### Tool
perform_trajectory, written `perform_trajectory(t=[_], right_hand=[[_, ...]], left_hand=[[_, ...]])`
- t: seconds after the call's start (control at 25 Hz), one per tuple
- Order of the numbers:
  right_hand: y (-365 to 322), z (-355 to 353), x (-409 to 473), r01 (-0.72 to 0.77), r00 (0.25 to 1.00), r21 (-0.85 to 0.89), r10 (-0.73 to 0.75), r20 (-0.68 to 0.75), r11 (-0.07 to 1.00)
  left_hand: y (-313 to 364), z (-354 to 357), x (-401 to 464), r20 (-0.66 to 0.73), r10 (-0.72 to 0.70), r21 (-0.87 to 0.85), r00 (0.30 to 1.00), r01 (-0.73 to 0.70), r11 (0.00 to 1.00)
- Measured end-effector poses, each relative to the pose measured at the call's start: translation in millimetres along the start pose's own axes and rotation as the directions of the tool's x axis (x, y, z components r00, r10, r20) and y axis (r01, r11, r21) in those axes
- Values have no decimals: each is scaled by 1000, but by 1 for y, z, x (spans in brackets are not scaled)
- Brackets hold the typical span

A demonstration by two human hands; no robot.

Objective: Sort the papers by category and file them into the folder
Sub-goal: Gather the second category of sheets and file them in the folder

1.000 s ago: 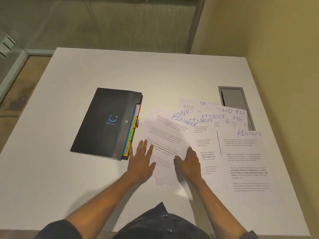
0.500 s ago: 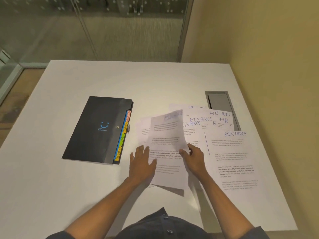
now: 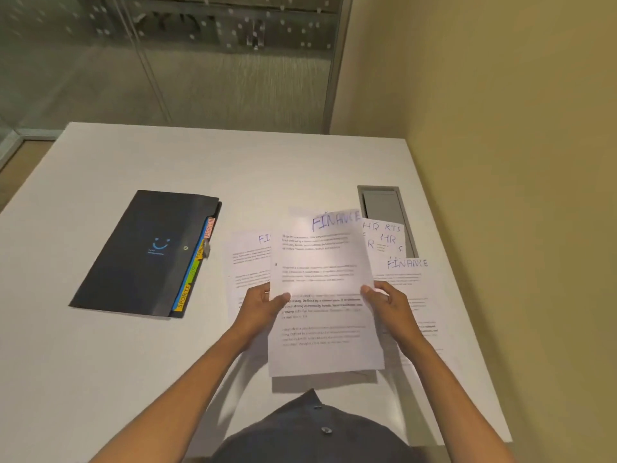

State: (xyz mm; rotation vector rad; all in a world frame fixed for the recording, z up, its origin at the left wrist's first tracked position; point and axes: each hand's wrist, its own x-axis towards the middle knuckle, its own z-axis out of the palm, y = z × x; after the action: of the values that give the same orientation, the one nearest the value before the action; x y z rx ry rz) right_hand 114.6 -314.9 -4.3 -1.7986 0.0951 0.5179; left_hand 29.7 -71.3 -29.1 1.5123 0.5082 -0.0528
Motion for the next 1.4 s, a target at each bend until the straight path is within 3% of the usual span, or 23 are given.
perform_trajectory(t=[0.08,0.16,0.24,0.4,0.68,0.84,0.96,1.28,1.4], right_hand=[[23,-27,10,-90,991,-226,63,-122,970],[53,-60,19,-179,972,-623,39,-232,761],[79,-88,24,-294,947,-764,67,-314,575],[111,-113,24,-420,906,-753,178,-385,507],[113,-115,23,-440,878,-664,136,-459,605],[112,-116,22,-499,854,-690,160,-495,525],[113,-116,20,-462,879,-751,128,-460,473],[108,-108,12,-421,887,-750,60,-457,509],[105,-107,8,-381,892,-667,65,-447,640]], left_hand=[[3,11,-2,-107,43,62,993,-36,997],[2,17,-4,-175,86,148,981,-60,987],[1,24,-9,-185,120,187,975,-85,979],[0,32,-19,-208,142,188,968,-103,977],[3,34,-31,-188,291,444,938,-184,877],[0,28,-32,-170,339,511,925,-212,833],[2,28,-34,-169,349,538,922,-211,816],[3,20,-37,-166,354,545,920,-214,811],[8,15,-39,-190,336,535,923,-189,823]])
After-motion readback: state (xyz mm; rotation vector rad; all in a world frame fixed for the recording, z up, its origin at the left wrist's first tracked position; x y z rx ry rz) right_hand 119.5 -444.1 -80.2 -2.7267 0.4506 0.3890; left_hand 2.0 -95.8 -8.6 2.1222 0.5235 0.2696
